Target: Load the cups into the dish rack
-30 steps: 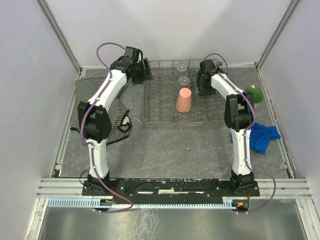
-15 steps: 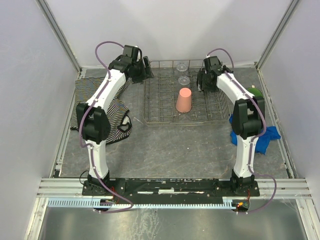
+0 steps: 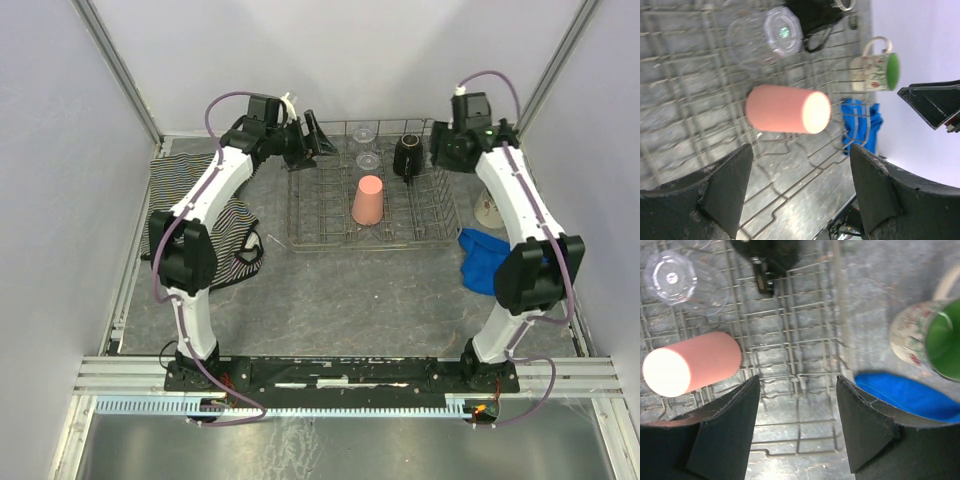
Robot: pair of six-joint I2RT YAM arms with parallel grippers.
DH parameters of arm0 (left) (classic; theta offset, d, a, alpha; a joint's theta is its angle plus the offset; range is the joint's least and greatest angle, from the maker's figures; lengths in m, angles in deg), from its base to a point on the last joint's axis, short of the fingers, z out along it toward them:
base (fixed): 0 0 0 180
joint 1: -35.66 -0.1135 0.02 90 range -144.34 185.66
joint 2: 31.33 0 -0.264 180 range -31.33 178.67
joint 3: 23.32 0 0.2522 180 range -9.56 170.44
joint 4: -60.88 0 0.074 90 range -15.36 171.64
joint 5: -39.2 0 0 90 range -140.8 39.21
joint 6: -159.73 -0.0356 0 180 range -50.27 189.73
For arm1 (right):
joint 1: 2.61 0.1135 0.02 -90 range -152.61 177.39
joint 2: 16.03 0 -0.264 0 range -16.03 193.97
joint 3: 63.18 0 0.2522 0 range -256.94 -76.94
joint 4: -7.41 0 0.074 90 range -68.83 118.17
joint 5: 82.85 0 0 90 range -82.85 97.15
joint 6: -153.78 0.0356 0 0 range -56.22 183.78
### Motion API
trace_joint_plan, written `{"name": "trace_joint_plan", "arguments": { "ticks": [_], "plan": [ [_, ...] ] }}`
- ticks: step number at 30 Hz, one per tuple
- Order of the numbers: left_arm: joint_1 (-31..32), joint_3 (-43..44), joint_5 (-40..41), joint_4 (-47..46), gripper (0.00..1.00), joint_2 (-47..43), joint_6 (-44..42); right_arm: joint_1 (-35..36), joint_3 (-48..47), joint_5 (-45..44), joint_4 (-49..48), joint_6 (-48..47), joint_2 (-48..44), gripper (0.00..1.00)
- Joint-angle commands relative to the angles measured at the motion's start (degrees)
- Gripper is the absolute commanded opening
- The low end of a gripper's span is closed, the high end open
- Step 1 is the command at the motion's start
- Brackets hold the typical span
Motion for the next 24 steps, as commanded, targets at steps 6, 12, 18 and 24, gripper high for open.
{"name": "trace_joint_plan", "arguments": {
  "ticks": [6, 12, 18, 24],
  "plan": [
    [0.2, 6.5, -12.3, -17.1, 0.85, 9.2, 12.3, -14.3, -0.1, 0.2, 10.2, 6.2, -6.8, 0.72],
    [0.4, 10.7, -11.8, -18.9, 0.84, 13.6, 16.5, -24.3, 0.5, 0.8, 12.1, 17.1, -4.0, 0.71],
    [1.1, 8.5, -10.4, -16.4, 0.83, 12.9, 15.1, -29.1, -0.5, 6.5, 8.8, 27.1, 0.1, 0.69],
    [1.0, 10.5, -9.5, -12.8, 0.83, 13.4, 11.2, -29.7, -6.0, 9.0, 9.3, 28.8, 6.1, 0.64]
  ]
}}
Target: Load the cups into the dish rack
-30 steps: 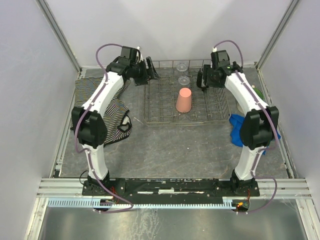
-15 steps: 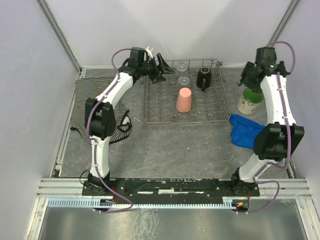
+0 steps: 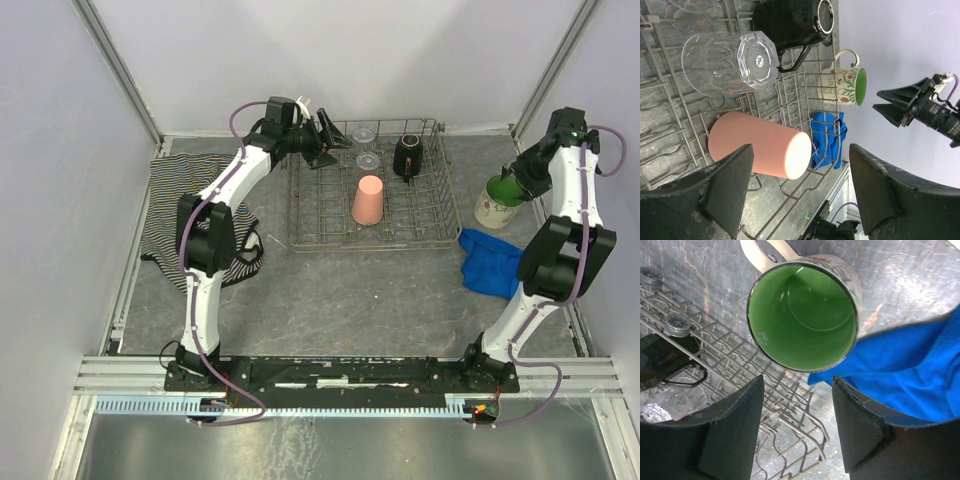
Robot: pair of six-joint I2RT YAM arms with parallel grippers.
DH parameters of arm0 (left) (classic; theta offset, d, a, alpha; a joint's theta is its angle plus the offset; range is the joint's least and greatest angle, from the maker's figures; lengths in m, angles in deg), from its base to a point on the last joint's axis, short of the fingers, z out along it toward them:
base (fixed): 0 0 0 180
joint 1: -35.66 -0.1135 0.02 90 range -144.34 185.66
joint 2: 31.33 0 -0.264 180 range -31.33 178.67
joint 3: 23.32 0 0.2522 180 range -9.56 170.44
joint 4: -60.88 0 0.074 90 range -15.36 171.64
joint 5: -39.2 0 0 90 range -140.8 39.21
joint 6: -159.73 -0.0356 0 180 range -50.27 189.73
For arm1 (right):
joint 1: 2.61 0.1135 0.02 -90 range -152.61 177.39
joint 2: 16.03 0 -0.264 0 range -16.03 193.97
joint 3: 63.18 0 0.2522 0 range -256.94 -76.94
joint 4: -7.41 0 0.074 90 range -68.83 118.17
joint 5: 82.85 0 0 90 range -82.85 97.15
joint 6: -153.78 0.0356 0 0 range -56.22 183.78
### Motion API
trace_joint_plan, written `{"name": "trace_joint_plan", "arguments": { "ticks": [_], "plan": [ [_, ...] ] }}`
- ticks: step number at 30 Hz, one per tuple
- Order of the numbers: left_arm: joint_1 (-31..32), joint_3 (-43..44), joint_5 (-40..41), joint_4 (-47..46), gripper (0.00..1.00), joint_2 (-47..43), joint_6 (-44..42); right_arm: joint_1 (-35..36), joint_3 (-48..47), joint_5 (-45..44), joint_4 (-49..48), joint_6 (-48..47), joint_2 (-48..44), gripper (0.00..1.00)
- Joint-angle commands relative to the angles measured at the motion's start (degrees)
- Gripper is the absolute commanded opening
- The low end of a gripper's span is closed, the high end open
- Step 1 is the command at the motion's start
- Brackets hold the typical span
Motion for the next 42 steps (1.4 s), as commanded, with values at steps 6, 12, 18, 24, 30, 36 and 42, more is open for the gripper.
{"name": "trace_joint_plan", "arguments": {
  "ticks": [6, 12, 18, 24, 30, 36, 42],
  "plan": [
    [-0.4, 4.0, 0.4, 2.6, 0.82, -0.1, -3.6, -0.3, -14.2, -2.8, 5.9, -1.3, 7.0, 0.62],
    [-1.0, 5.6, -0.1, 2.6, 0.82, 1.8, -2.9, -0.3, -14.0, -5.1, 7.5, -3.7, 6.4, 0.61],
    [-1.7, 7.0, -0.5, 2.5, 0.82, 2.9, -1.9, -0.6, -10.2, -6.3, 6.9, -4.4, 6.0, 0.61],
    [-1.9, 6.7, -0.6, 2.3, 0.82, 2.6, -1.7, -1.8, -6.5, -7.3, 6.3, -5.5, 5.4, 0.61],
    [-2.0, 6.3, -1.4, 1.3, 0.82, 2.3, -0.6, -2.2, -1.7, -6.6, 3.9, -5.9, 5.8, 0.62],
    [-2.2, 5.2, -1.2, 1.2, 0.82, 1.2, -0.6, -2.3, 2.9, -4.5, -1.1, -6.0, 6.7, 0.61],
    [-2.3, 4.0, -0.8, 1.2, 0.82, 0.0, -0.6, -2.2, 3.3, -3.5, -3.8, -6.1, 8.9, 0.55]
  ]
}}
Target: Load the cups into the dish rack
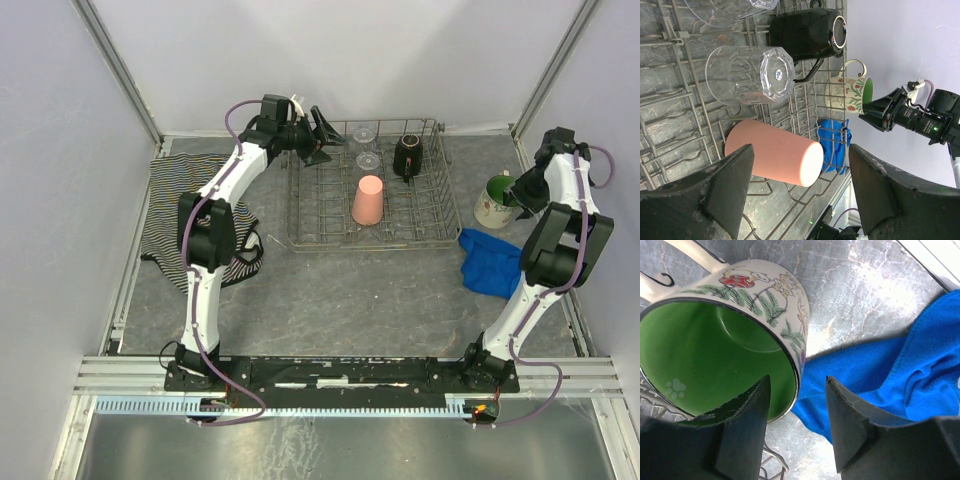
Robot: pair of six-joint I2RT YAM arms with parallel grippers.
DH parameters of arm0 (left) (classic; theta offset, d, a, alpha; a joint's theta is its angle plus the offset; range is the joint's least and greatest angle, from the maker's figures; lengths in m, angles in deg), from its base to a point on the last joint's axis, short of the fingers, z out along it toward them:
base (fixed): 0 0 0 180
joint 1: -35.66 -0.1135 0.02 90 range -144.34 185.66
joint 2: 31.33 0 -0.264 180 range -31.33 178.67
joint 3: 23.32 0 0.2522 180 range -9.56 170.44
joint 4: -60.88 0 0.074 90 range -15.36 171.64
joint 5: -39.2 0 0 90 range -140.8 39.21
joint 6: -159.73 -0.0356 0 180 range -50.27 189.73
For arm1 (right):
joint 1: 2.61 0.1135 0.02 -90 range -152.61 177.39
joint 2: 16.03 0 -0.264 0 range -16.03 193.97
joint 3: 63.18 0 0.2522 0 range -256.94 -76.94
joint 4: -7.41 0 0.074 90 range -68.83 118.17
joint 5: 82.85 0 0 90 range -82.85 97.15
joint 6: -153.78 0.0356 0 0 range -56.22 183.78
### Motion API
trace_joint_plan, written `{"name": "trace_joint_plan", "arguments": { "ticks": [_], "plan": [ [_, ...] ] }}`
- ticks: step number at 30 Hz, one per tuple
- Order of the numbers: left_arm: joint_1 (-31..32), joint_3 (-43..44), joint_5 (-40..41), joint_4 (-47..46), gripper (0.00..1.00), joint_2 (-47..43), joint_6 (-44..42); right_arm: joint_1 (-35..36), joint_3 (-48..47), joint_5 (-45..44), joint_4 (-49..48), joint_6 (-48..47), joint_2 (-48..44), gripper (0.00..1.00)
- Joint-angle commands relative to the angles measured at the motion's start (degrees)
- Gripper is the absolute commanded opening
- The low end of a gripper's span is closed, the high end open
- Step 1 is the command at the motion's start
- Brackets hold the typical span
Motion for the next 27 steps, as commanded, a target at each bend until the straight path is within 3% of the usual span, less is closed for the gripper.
{"name": "trace_joint_plan", "arguments": {
  "ticks": [1, 12, 13, 18, 23, 27],
  "plan": [
    [-0.4, -0.7, -0.6, -1.7, 0.82, -3.4, 0.6, -0.2, 0.1, 1.1, -3.7, -0.8, 1.6, 0.54],
    [-1.3, -5.2, -1.7, -2.5, 0.83, -7.8, -0.6, -1.0, 2.8, 3.1, -8.3, -0.5, 4.6, 0.42],
    [-1.4, -5.6, -1.9, -2.6, 0.83, -8.2, -0.8, -1.2, 3.3, 3.4, -8.8, -0.2, 4.7, 0.38],
    [-1.6, -9.1, -4.6, -6.9, 0.83, -9.9, 0.4, -1.8, 5.5, 6.2, -11.3, -0.1, 4.6, 0.01],
    [-3.1, -12.7, -6.5, -13.3, 0.83, -9.9, 2.6, -1.9, 8.4, 11.5, -15.1, -0.1, 2.7, 0.01],
    [-4.4, -19.5, -9.0, -25.6, 0.83, -10.3, 10.9, -2.0, 10.7, 16.6, -19.0, 1.2, -0.1, 0.01]
  ]
}}
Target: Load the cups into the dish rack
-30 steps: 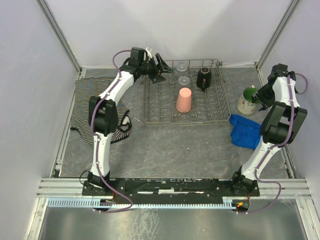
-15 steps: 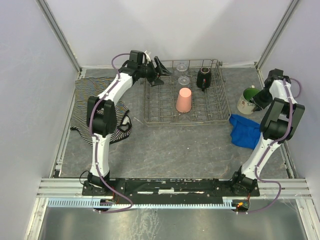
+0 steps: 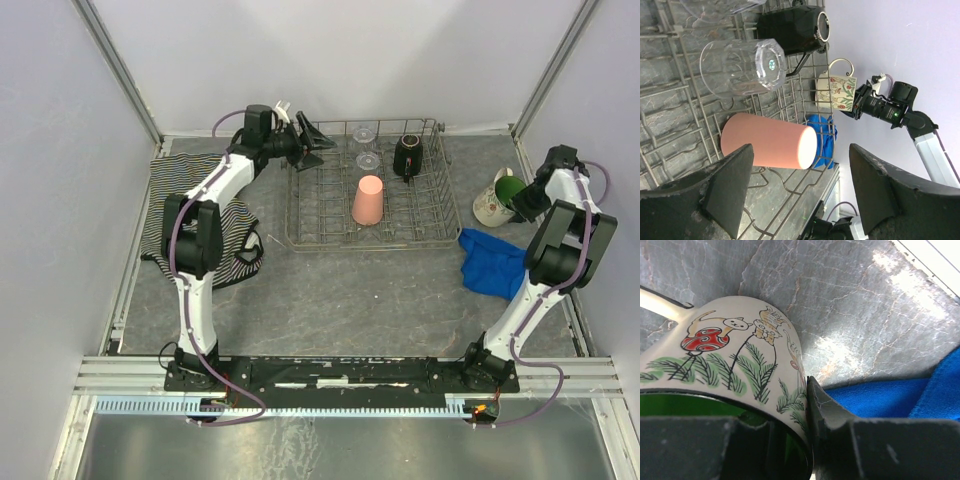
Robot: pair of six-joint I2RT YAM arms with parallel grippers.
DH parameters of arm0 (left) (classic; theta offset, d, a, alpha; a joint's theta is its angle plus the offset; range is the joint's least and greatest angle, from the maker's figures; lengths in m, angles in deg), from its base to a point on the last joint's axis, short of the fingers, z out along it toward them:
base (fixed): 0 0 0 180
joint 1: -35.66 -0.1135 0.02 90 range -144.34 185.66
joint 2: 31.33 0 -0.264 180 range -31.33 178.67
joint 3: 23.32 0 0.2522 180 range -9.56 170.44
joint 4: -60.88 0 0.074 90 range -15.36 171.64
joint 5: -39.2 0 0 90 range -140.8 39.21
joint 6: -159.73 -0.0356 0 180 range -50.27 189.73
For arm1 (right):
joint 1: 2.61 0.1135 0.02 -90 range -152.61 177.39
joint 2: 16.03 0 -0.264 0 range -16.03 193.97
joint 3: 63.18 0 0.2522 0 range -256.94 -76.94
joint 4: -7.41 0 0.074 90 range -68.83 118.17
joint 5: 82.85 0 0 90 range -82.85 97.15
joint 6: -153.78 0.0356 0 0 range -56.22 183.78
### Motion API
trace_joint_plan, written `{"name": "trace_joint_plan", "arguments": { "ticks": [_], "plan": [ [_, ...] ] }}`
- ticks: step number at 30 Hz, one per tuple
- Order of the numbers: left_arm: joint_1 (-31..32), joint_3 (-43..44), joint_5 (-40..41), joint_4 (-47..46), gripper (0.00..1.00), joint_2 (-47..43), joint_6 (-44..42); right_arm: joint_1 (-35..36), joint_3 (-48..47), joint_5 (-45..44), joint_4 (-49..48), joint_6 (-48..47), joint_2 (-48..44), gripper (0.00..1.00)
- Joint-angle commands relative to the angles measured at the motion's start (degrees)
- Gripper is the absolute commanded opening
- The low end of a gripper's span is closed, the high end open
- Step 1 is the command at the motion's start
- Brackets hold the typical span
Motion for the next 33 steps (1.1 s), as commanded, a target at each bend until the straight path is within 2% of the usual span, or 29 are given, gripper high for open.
{"name": "trace_joint_plan", "arguments": {
  "ticks": [1, 3, 8, 12, 18, 21, 25, 30, 33],
  "plan": [
    [-1.5, -7.5, -4.7, -17.6, 0.83, -3.3, 11.0, 0.4, 3.2, 11.9, -7.8, 2.7, -2.9, 0.01],
    [-1.6, -10.3, -5.1, -22.9, 0.83, -4.2, 14.2, 0.2, 4.1, 13.9, -9.2, 3.4, -4.6, 0.01],
    [-1.6, -11.9, -6.0, -26.0, 0.83, -5.8, 15.4, -0.2, 4.6, 18.7, -12.0, 4.8, -9.2, 0.01],
    [-1.5, -12.6, -7.3, -33.0, 0.83, -5.8, 19.3, -0.2, 4.1, 24.1, -16.4, 8.5, -13.0, 0.01],
    [-1.9, -12.2, -8.0, -43.4, 0.83, -4.6, 25.3, -0.1, -0.7, 28.8, -18.8, 11.1, -17.2, 0.01],
    [-1.9, -10.7, -8.2, -47.7, 0.84, -2.9, 28.0, 0.8, 0.7, 33.7, -26.2, 17.2, -18.6, 0.01],
    [-1.8, -10.5, -8.0, -57.6, 0.85, -1.5, 34.2, 5.8, 1.3, 37.7, -33.2, 21.6, -19.2, 0.01],
    [-0.2, -10.2, -9.1, -57.1, 0.87, -3.3, 31.6, 13.0, 1.2, 41.4, -39.1, 26.9, -19.5, 0.01],
    [0.6, -9.4, -10.7, -52.1, 0.88, -5.1, 26.2, 16.1, 2.9, 44.1, -45.1, 32.9, -19.9, 0.01]
  ]
}}
